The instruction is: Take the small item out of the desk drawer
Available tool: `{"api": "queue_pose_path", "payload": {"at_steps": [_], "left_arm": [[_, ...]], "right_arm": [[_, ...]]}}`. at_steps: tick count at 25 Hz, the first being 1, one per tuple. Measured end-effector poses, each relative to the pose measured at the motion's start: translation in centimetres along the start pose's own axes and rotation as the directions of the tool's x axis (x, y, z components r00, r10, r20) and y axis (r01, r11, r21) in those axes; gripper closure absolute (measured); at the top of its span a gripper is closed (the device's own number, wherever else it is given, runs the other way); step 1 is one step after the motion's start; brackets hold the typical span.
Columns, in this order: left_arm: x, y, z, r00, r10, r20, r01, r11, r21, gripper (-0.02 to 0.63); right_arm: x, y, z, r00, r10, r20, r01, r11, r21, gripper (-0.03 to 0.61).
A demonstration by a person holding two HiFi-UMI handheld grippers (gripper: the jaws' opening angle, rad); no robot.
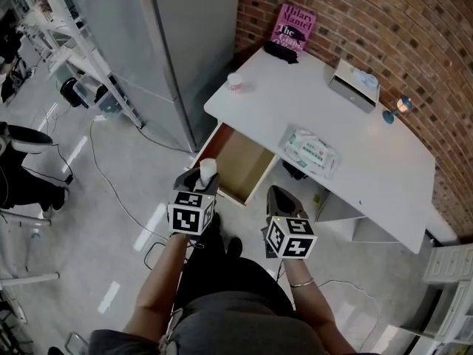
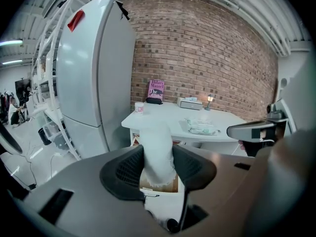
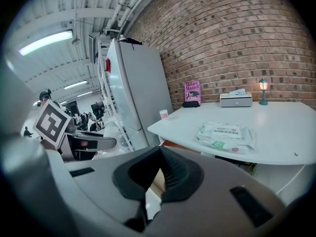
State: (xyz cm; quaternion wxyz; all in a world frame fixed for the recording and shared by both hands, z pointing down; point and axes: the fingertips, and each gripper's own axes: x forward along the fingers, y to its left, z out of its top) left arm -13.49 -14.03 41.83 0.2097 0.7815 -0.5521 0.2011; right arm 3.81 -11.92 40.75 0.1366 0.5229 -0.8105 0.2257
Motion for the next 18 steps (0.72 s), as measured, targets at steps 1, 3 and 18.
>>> {"api": "queue_pose_path", "payload": {"at_steps": [1,3,18], "left_arm": [[-0.13,0.12,0.11,1.000,0.001,0.003,-0.001,1.000,-0.002,0.423],[-0.36,0.27,0.31,1.000,0.005,0.009,-0.004,1.000,-0.011,0.423],[-0.36,0.10,0.46,1.000,0.013,0.011,-0.012,1.000,-0.015,0.423]], "right_arm": [[0.03,0.16,0.10,1.000,0.002,0.000,-0.002,1.000,-0.004,0.577],[0.10,0.37,0.21,1.000,0.007,-0.001,-0.007,1.000,-0.010,0.577],[-0.07,0.19,0.15,1.000,0.019,0.001,-0.019,1.000,-0.004,0.577]]}}
